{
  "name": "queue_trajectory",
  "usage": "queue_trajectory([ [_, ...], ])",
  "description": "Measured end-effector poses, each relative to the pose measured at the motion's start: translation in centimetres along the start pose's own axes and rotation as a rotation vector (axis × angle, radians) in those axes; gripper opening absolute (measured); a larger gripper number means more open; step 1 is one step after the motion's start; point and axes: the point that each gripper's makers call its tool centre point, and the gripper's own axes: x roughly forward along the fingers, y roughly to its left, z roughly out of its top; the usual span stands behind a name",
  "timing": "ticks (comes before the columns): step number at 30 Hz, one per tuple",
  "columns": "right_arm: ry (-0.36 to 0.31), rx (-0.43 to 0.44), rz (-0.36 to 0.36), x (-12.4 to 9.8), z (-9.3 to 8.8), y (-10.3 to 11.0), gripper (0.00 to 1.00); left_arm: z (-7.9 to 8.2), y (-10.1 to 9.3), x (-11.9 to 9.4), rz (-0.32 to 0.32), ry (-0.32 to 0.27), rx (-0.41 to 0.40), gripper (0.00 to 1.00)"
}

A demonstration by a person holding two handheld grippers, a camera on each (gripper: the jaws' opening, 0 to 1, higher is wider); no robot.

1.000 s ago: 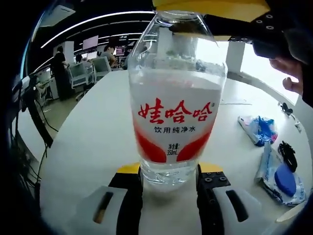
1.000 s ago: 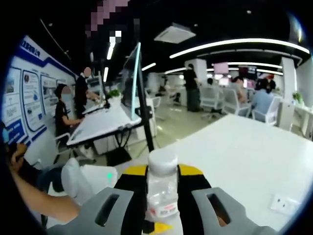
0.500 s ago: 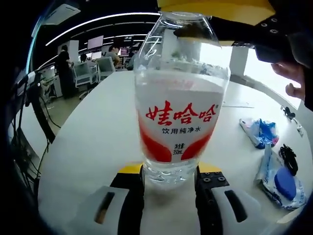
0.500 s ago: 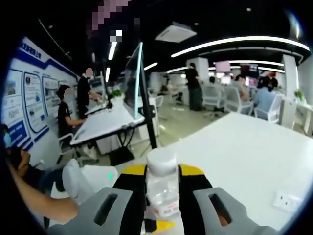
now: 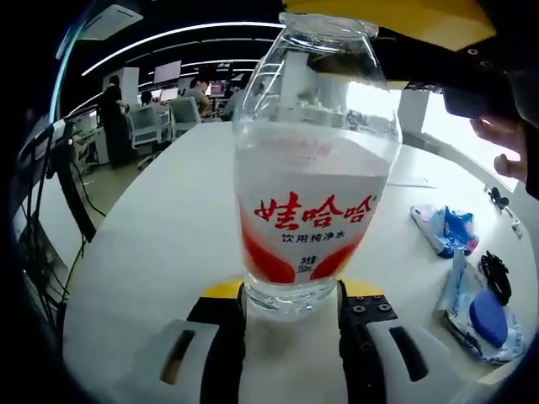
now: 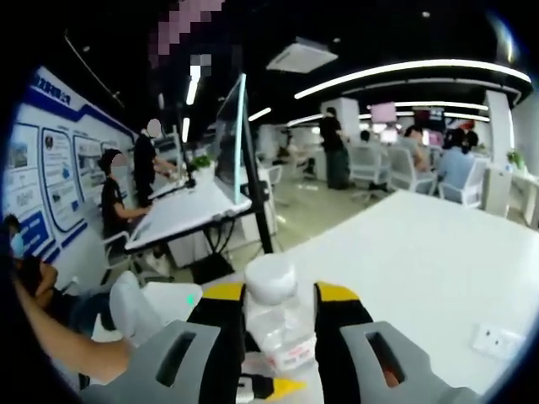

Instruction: Arrange the tabletop items into an orderly group along one side of the table until the central work area is clear of visible clutter.

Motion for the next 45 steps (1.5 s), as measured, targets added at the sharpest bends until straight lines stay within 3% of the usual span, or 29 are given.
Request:
queue_trajectory([
  [3,0.004,-0.033,-0.01,-0.3,0.2,0.0,0.28,0.0,0.0,0.0,0.001,0.001,0.004,0.42],
  [13,-0.03,0.005,-0.016,-2.1,0.1,0.0,0.3,0.0,-0.2,-0.3,0.003,0.008,0.012,0.42],
  [20,-0.052,0.042,-0.063,-4.4,-0.6,-0.9,0.34,-0.1,-0.4,-0.4,0.001,0.011,0.012,0.42],
  [29,0.006,0.098,-0.151,-8.5,-4.7,-2.2,0.36,0.1,-0.7,-0.6,0.012,0.016,0.016,0.42],
  [31,-0.008,0.122,-0.165,-9.4,-5.3,-2.3,0.36,0.1,-0.7,-0.7,0.013,0.016,0.013,0.42],
  [33,0.011,0.117,-0.183,-10.4,-6.1,-2.5,0.35,0.0,-0.8,-0.8,0.014,0.018,0.012,0.42],
  [34,0.068,0.117,-0.233,-11.1,-7.2,-3.3,0.35,0.0,-0.8,-0.8,0.014,0.018,0.01,0.42],
  [37,0.02,0.158,-0.232,-12.4,-7.2,-3.1,0.36,-0.1,-0.9,-1.0,0.014,0.023,0.014,0.43],
  [45,0.049,0.195,-0.253,-14.7,-9.0,-2.9,0.41,-0.5,-0.4,-1.6,0.013,0.031,0.013,0.43],
])
